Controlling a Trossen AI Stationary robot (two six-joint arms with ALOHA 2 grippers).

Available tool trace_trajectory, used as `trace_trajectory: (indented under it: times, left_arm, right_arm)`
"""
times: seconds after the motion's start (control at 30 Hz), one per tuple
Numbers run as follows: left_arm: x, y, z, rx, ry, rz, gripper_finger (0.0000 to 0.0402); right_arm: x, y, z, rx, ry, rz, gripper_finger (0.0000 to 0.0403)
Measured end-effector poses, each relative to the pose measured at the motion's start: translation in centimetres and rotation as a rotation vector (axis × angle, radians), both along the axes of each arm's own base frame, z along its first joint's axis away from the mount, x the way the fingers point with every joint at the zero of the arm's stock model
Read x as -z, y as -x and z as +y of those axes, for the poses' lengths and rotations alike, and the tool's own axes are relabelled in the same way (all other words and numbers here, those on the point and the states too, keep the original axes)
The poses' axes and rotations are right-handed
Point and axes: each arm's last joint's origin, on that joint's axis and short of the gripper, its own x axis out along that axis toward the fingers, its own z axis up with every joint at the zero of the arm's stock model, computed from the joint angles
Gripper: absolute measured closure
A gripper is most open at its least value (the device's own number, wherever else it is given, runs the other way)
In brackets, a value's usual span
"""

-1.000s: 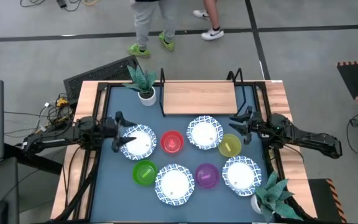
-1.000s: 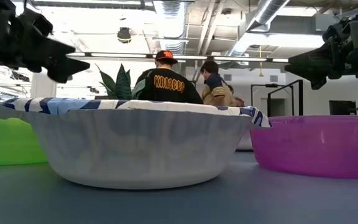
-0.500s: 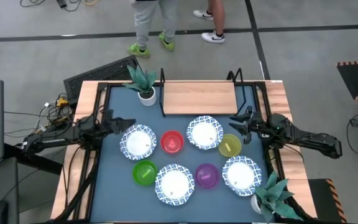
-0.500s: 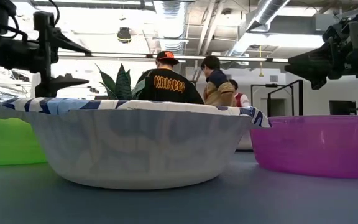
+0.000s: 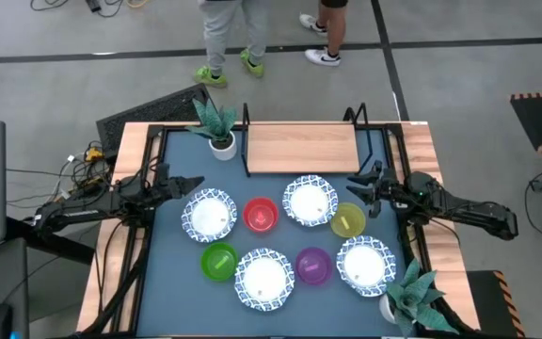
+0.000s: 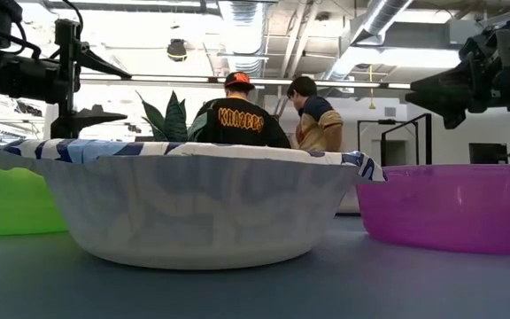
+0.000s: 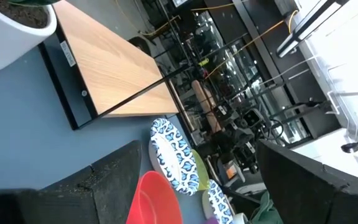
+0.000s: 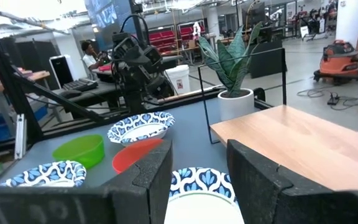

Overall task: Place and stack bowls onto a shelf
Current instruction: Put the white patterned bowl on the shelf

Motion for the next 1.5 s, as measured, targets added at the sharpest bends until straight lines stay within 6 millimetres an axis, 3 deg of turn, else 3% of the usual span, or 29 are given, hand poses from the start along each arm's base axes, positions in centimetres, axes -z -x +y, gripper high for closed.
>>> trace_trajectory:
  times: [0.27,0.47,0.63,0.77,0.93,1.07,1.2,1.3,1.5]
  left_arm:
    - [0.0,0.0,0.0,-0.009,-0.021,0.009,0.0101]
    - [-0.6,0.1,0.1,-0.027,0.064,-0.101,0.0101]
    - [-3.4,0.8,0.0,-0.019,0.013,-0.382,0.0101]
    - [-6.0,1.8,-0.1,-0.092,-0.083,-0.482,0.0101]
    - [-10.2,2.7,-0.1,-0.123,-0.104,-0.476,0.0101]
    - [-13.8,2.4,-0.2,-0.083,-0.141,-0.341,0.0101]
    - [-16.4,0.9,-0.2,-0.02,-0.218,-0.058,0.0101]
    - [-18.1,-0.2,0.0,0.001,-0.274,0.139,0.0101]
    - [-20.3,-1.8,0.3,0.03,-0.377,0.351,0.0101]
  right_arm:
    - [0.0,0.0,0.0,-0.005,-0.133,-0.035,0.0226]
    - [-1.2,0.2,0.0,-0.007,-0.383,-0.178,0.0226]
    - [-4.7,1.0,0.2,-0.054,-0.388,-0.346,0.0226]
    - [-8.6,2.1,0.4,-0.022,-0.224,-0.395,0.0226]
    - [-13.9,2.1,0.2,0.082,-0.073,-0.24,0.0226]
    - [-16.6,0.0,-0.3,0.094,-0.054,0.088,0.0226]
    - [-17.8,-3.3,-0.5,0.006,-0.04,0.389,0.0226]
    - [-17.7,-6.4,-0.2,-0.092,0.017,0.549,0.0226]
    - [-14.9,-12.4,1.6,-0.275,0.145,0.789,0.0226]
